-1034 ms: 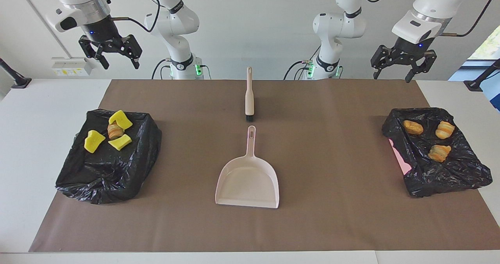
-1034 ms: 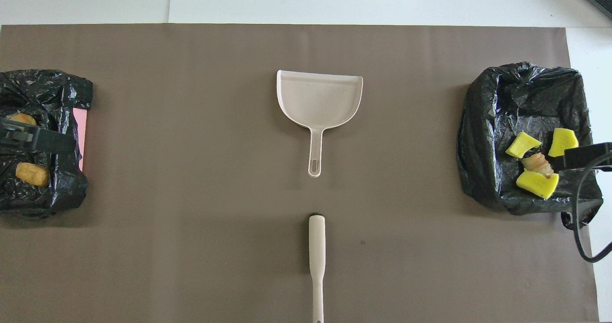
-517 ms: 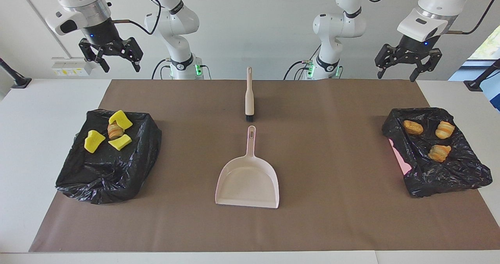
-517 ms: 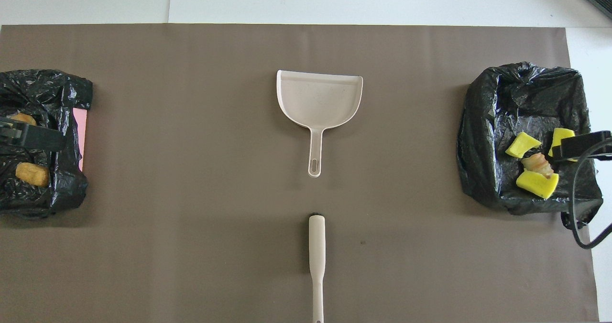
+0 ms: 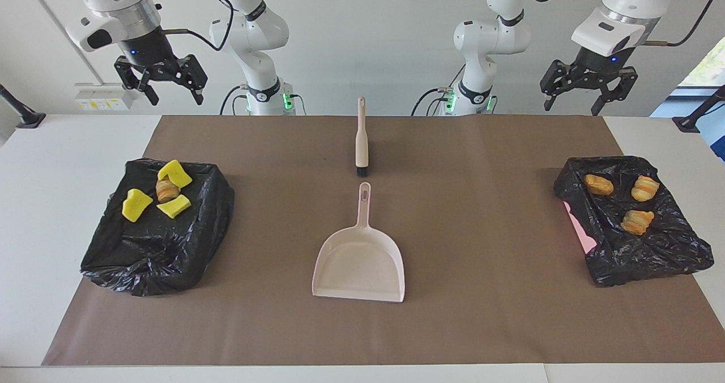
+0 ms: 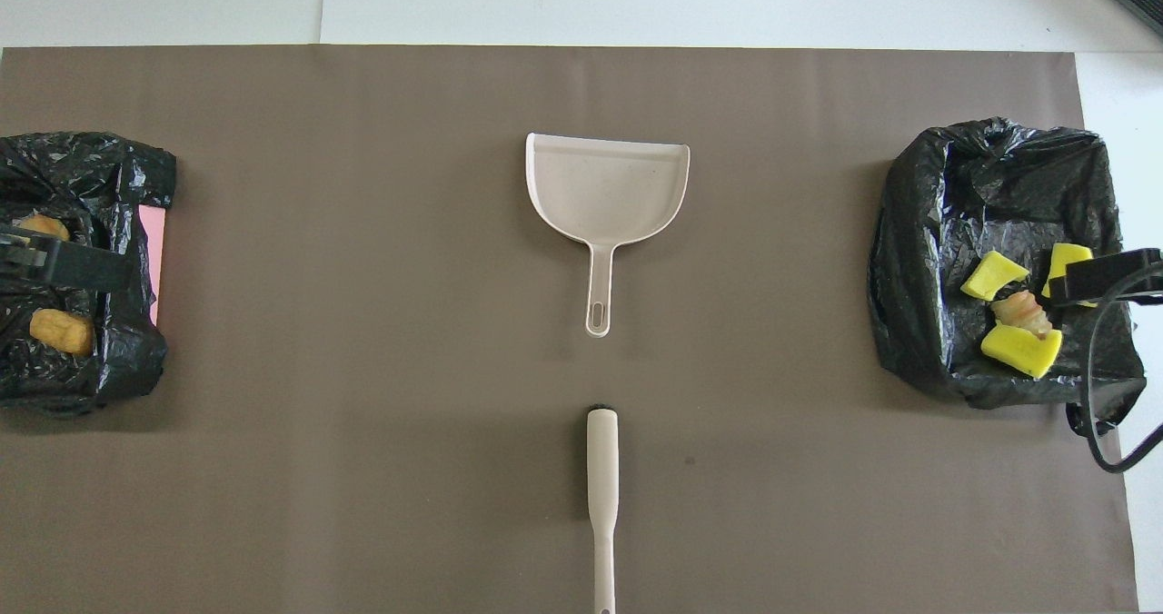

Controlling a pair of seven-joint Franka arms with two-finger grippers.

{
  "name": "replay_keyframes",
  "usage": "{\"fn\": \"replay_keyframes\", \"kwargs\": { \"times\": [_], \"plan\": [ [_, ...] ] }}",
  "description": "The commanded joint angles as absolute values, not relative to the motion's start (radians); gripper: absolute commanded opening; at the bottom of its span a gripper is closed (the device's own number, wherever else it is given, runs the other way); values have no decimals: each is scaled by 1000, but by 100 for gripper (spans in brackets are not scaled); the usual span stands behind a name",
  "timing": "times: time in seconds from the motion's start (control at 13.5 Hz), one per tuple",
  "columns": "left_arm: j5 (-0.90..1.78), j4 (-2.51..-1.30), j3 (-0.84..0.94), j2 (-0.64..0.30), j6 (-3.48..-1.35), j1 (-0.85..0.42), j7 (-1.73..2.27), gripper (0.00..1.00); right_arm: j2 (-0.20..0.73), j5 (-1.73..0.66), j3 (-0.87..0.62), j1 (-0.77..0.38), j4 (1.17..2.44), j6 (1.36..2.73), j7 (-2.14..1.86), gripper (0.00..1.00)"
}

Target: Sweep and dump trash in bin

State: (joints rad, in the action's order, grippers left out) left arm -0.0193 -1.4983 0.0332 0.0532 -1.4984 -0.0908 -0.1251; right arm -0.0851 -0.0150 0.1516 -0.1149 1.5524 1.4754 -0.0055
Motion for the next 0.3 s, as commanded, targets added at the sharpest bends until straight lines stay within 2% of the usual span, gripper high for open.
{"fn": "replay_keyframes", "kwargs": {
  "times": [0.0,0.22],
  "plan": [
    [-11,-1485,41,52,-1480,-80,-137,100,-84,-32,150,-106,1551,1482,-14,100],
    [-9,-1486,37,54,-1480,-81,-137,100,-84,-32,150,-106,1551,1483,-14,100]
  ]
}}
